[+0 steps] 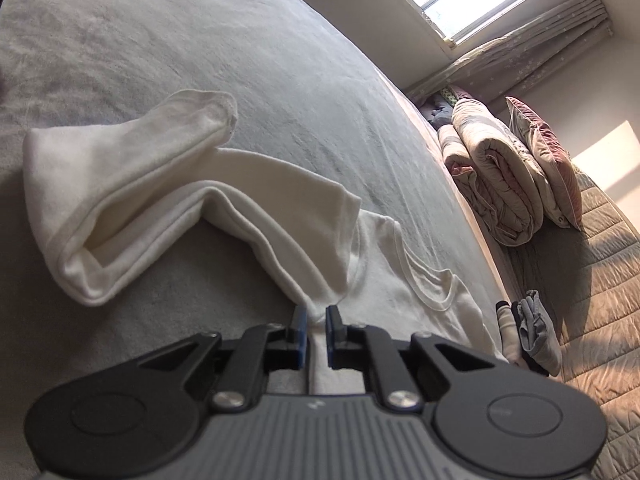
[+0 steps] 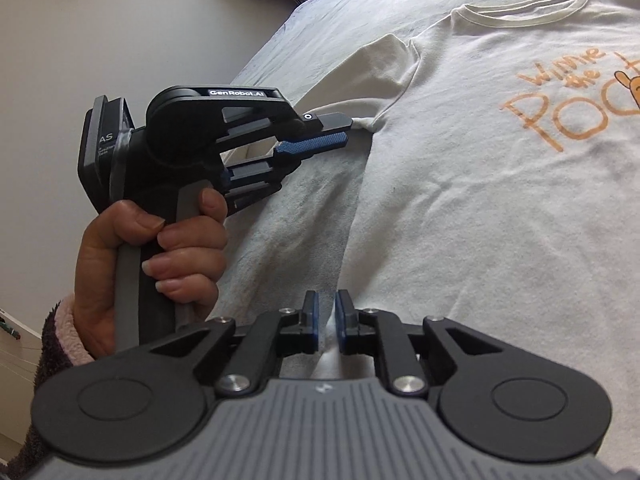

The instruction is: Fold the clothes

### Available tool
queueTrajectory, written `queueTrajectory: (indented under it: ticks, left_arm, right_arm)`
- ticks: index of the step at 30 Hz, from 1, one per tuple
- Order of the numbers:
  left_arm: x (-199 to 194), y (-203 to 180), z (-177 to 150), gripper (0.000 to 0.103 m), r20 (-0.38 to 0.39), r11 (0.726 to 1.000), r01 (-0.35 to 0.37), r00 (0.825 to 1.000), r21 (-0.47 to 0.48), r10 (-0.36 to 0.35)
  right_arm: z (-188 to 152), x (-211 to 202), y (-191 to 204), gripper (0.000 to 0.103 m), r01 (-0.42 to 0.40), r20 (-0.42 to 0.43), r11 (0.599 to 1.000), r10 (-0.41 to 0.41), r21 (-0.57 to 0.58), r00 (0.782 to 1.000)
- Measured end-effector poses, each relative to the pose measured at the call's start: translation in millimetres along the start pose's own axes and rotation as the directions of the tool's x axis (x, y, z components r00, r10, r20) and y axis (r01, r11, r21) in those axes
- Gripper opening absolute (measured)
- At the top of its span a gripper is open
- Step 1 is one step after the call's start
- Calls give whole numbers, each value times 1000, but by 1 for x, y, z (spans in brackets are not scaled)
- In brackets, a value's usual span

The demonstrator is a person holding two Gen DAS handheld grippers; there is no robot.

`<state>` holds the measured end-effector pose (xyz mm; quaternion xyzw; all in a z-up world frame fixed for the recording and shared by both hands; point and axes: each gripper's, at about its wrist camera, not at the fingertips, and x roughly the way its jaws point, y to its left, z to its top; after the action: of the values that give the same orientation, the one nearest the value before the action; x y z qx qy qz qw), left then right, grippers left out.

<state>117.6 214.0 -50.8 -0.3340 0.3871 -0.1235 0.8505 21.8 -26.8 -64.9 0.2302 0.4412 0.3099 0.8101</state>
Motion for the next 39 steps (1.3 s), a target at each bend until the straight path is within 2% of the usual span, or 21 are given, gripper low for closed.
queueTrajectory:
  ticks: [3,5,9,11,15,17,19,20,23,27,32,39]
  left_arm:
    - [-6,-11,-8,8,-33,994,64,998,86,-62]
    - [-5,-18,-18,8,-60,988,70,996,141,-62]
    - [5,-17,-39,8,-109,980,-22,993,198,44]
    - [1,-11,-45,7,-89,978,-48,994,203,68]
    - [-12,-14,-40,7,-65,975,-148,985,168,161]
    - [-19,-18,-35,8,-49,977,-167,983,135,175]
    - [-24,-28,-32,8,-34,980,-151,987,127,156]
    - [-26,-33,-31,8,-28,982,-140,989,126,145]
    - [-26,-53,-31,12,-23,984,-116,992,135,120]
    - [-17,-79,-40,16,-34,981,-84,995,174,91]
    - [4,-110,-57,19,-76,967,-65,993,245,86]
    - [41,-146,-67,20,-114,950,-23,992,313,61]
  right_arm:
    - [-6,-13,2,27,5,2,1000,-5,-28,1000]
    - [-14,-20,3,29,25,-6,998,-25,-53,1000]
    - [-37,-26,9,29,17,-37,997,-20,-69,999]
    - [-47,-29,16,29,12,-57,995,-17,-97,998]
    - [-58,-33,26,29,-12,-124,993,-4,-121,992]
    - [-55,-38,29,29,-18,-153,991,-2,-132,988]
    - [-48,-46,31,29,-7,-158,991,-15,-137,987]
    - [-43,-52,31,30,4,-149,990,-25,-141,988]
    - [-26,-77,28,39,51,-97,985,-67,-162,993]
    - [3,-106,12,40,121,-23,975,-128,-187,991]
    - [33,-142,-34,43,254,72,951,-244,-177,967]
    - [78,-193,-115,44,355,139,930,-340,-100,930]
